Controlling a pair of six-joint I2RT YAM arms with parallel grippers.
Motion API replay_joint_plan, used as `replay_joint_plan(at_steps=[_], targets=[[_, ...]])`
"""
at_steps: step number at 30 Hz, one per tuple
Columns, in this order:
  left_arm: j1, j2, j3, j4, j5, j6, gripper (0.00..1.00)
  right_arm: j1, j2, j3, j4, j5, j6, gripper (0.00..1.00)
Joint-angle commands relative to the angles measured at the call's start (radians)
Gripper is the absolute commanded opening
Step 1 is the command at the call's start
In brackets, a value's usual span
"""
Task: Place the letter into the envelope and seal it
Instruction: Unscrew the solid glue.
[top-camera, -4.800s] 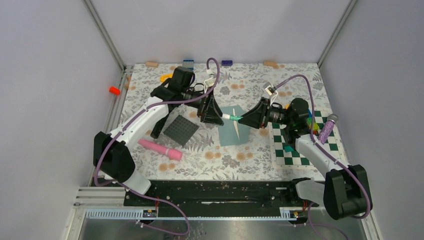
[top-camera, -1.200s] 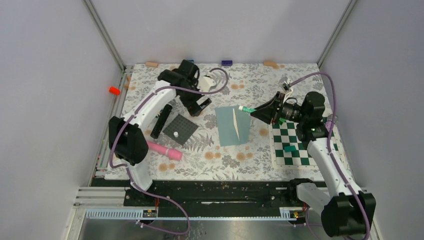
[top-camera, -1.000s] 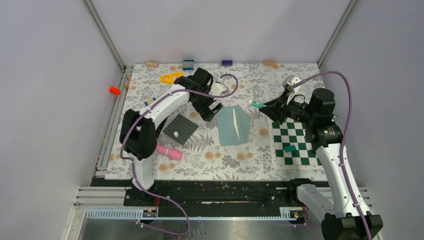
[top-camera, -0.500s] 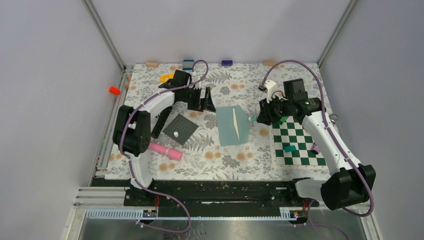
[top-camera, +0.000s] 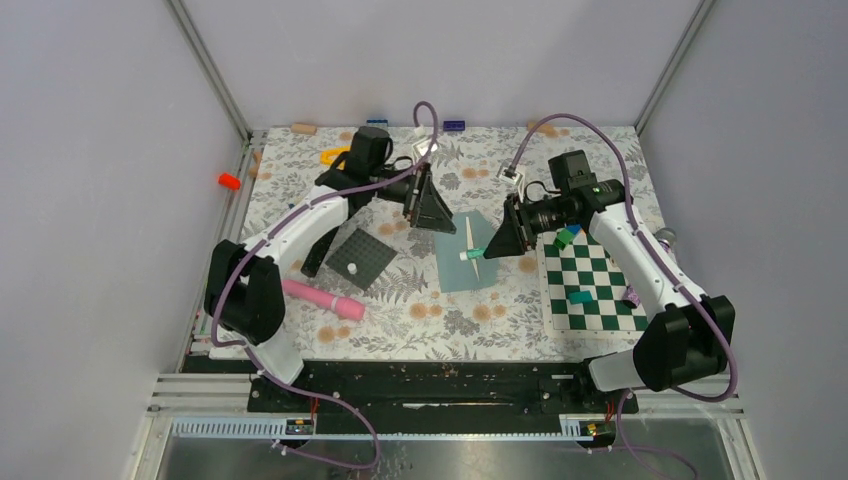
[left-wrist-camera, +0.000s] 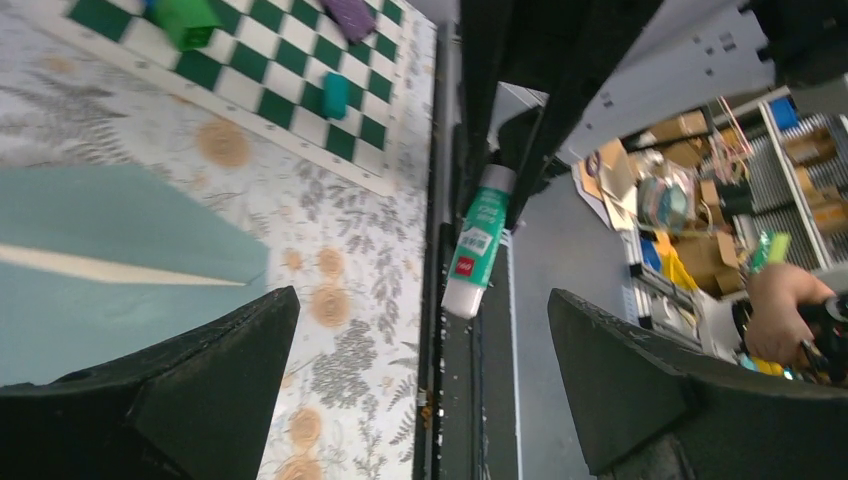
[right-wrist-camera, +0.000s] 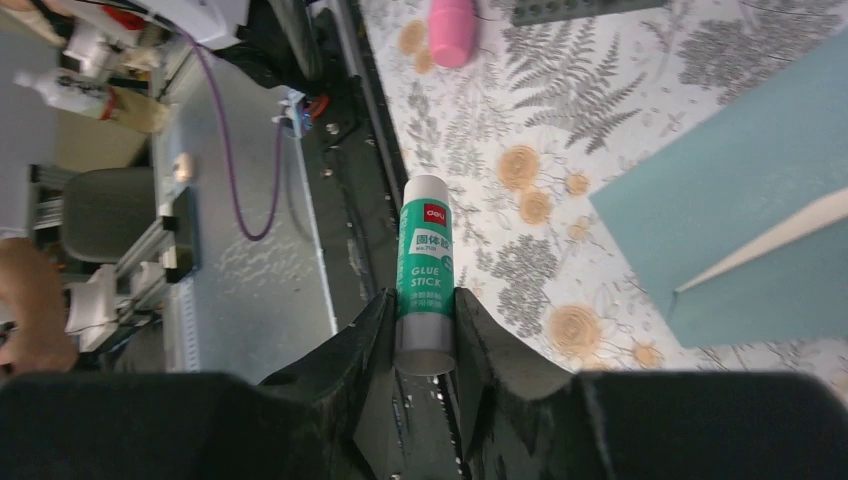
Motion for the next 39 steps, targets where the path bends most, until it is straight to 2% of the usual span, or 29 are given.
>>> replay_joint_plan(at_steps=[1, 16, 24, 30, 39], targets=[[-0.054, -0.014, -0.015, 0.008, 0.085, 0.057, 0.99, 0.007, 0.005, 0.002, -0.023, -0.18, -0.004, 0.0], [-0.186, -0.006, 0.01, -0.18, 0.081, 0.247, 0.94, 0.008, 0.051, -0.029, -0.021, -0.181, -0.038, 0.0], [-0.234, 0.016, 0.035, -0.256, 0.037, 0.316, 0.8, 0.01, 0.059, -0.033, -0.022, -0.184, -0.045, 0.0], [-0.242, 0.026, 0.047, -0.258, 0.016, 0.309, 0.65, 0.023, 0.068, -0.04, -0.022, -0.175, -0.053, 0.0], [-0.246, 0.031, 0.055, -0.258, -0.002, 0.304, 0.52, 0.036, 0.071, -0.046, -0.023, -0.178, -0.061, 0.0]])
